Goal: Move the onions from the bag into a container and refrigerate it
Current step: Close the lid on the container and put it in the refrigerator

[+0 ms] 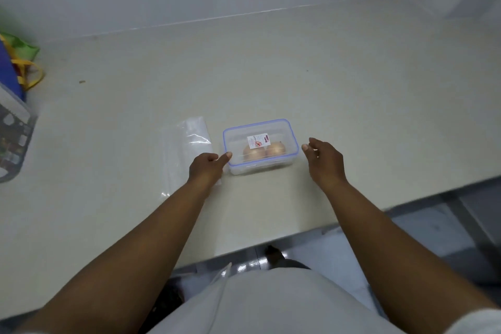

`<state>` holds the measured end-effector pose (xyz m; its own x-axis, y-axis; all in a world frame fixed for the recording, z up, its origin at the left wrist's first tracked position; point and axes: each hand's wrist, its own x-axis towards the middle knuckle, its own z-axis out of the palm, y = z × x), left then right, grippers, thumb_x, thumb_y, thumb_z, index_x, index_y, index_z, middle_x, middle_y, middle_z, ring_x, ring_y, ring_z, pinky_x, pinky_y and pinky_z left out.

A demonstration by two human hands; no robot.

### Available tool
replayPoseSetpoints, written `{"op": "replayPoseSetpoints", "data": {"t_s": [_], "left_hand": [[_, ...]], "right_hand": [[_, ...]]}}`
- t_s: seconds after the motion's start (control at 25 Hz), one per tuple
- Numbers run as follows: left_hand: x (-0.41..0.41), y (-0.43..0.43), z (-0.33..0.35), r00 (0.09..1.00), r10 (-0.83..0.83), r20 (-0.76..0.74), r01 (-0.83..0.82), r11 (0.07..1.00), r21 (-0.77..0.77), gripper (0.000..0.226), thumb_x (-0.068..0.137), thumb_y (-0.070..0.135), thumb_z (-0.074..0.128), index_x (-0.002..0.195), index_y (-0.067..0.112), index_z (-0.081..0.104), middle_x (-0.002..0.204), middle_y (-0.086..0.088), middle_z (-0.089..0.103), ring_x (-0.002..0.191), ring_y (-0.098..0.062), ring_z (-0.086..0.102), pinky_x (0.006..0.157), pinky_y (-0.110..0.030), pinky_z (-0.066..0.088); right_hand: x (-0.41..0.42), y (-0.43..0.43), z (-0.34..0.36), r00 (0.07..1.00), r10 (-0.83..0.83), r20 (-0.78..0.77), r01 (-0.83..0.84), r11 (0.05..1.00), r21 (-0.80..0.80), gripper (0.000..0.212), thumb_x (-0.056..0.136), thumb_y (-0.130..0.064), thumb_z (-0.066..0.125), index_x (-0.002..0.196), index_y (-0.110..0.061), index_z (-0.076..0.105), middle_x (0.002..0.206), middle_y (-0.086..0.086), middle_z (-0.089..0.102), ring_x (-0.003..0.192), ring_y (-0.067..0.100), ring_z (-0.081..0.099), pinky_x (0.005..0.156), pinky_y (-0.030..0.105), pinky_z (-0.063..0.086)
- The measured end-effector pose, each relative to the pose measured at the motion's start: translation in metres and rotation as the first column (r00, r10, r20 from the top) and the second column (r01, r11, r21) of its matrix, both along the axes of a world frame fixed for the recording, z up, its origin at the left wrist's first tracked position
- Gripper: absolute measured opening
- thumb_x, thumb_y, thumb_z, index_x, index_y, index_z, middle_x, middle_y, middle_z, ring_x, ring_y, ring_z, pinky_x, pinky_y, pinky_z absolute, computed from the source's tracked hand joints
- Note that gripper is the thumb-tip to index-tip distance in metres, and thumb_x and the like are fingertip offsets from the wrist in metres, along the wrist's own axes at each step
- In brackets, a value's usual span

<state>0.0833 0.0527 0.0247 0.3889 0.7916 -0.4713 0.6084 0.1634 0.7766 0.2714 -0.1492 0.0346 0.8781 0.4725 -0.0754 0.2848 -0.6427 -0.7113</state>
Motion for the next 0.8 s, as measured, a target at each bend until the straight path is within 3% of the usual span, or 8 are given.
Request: {"op": "replayPoseSetpoints", "data": {"t_s": [0.12, 0.2, 0.28, 0.4, 0.56, 0.68, 0.8], "left_hand": [[-0.02, -0.046, 0.001, 0.996, 0.016, 0.091, -0.019, 0.999, 0.031, 0.033, 0.075, 0.05, 0.071, 0.083, 0.018, 0.065, 0.08, -0.003, 0.07, 0.058, -0.015, 0.063, 0.065, -0.034, 0.058], [-0.023, -0.085, -0.003, 0.98, -0.137, 0.141, 0.138, 0.99, 0.008, 0.024, 0.079, 0.043, 0.07, 0.08, 0.019, 0.065, 0.079, -0.001, 0.068, 0.057, -0.012, 0.062, 0.057, -0.03, 0.054], [-0.015, -0.121, -0.004, 0.918, -0.358, 0.169, 0.366, 0.93, -0.02, 0.016, 0.082, 0.035, 0.069, 0.082, 0.019, 0.067, 0.081, -0.003, 0.069, 0.064, -0.014, 0.064, 0.059, -0.027, 0.053], [0.012, -0.171, 0.0, 0.76, -0.623, 0.184, 0.64, 0.768, -0.041, 0.014, 0.084, 0.032, 0.07, 0.092, 0.021, 0.069, 0.089, -0.003, 0.07, 0.077, -0.017, 0.066, 0.072, -0.03, 0.056], [0.058, -0.241, 0.008, 0.558, -0.807, 0.194, 0.825, 0.565, -0.022, 0.026, 0.082, 0.035, 0.071, 0.105, 0.023, 0.067, 0.093, 0.003, 0.068, 0.084, -0.013, 0.064, 0.075, -0.022, 0.049], [0.098, -0.317, 0.021, 0.37, -0.906, 0.206, 0.924, 0.382, 0.023, 0.032, 0.083, 0.033, 0.072, 0.111, 0.022, 0.064, 0.093, 0.005, 0.067, 0.086, -0.008, 0.064, 0.07, -0.012, 0.044], [0.138, -0.403, 0.04, 0.19, -0.961, 0.203, 0.974, 0.21, 0.083, 0.037, 0.083, 0.037, 0.072, 0.116, 0.027, 0.059, 0.091, 0.014, 0.062, 0.082, 0.002, 0.059, 0.065, -0.006, 0.038]], "right_hand": [[-0.041, -0.055, -0.002, 0.997, -0.077, 0.002, 0.077, 0.997, 0.026, 0.037, 0.093, -0.03, 0.059, 0.124, -0.01, 0.062, 0.121, 0.009, 0.067, 0.104, 0.02, 0.063, 0.087, 0.021, 0.039], [-0.07, -0.1, -0.005, 0.989, -0.144, -0.031, 0.144, 0.99, 0.004, 0.039, 0.094, -0.03, 0.059, 0.128, -0.012, 0.059, 0.125, 0.006, 0.064, 0.11, 0.018, 0.061, 0.092, 0.022, 0.041], [-0.094, -0.145, -0.007, 0.977, -0.201, -0.075, 0.199, 0.979, -0.04, 0.042, 0.094, -0.031, 0.059, 0.132, -0.014, 0.056, 0.13, 0.004, 0.06, 0.118, 0.018, 0.056, 0.1, 0.028, 0.044], [-0.117, -0.216, -0.002, 0.944, -0.329, -0.027, 0.324, 0.939, -0.118, 0.043, 0.094, -0.031, 0.058, 0.134, -0.016, 0.053, 0.132, 0.003, 0.058, 0.123, 0.022, 0.052, 0.104, 0.039, 0.045], [-0.125, -0.307, 0.021, 0.861, -0.487, 0.146, 0.507, 0.844, -0.174, 0.043, 0.093, -0.026, 0.059, 0.133, -0.011, 0.055, 0.133, 0.009, 0.057, 0.13, 0.029, 0.044, 0.107, 0.036, 0.036], [-0.117, -0.379, 0.057, 0.737, -0.56, 0.38, 0.652, 0.736, -0.181, 0.038, 0.09, -0.018, 0.064, 0.124, 0.0, 0.061, 0.121, 0.021, 0.062, 0.119, 0.041, 0.052, 0.102, 0.039, 0.038], [-0.102, -0.446, 0.106, 0.569, -0.531, 0.628, 0.76, 0.631, -0.155, 0.037, 0.087, -0.015, 0.066, 0.119, 0.003, 0.063, 0.113, 0.024, 0.063, 0.11, 0.045, 0.055, 0.097, 0.046, 0.043]]}}
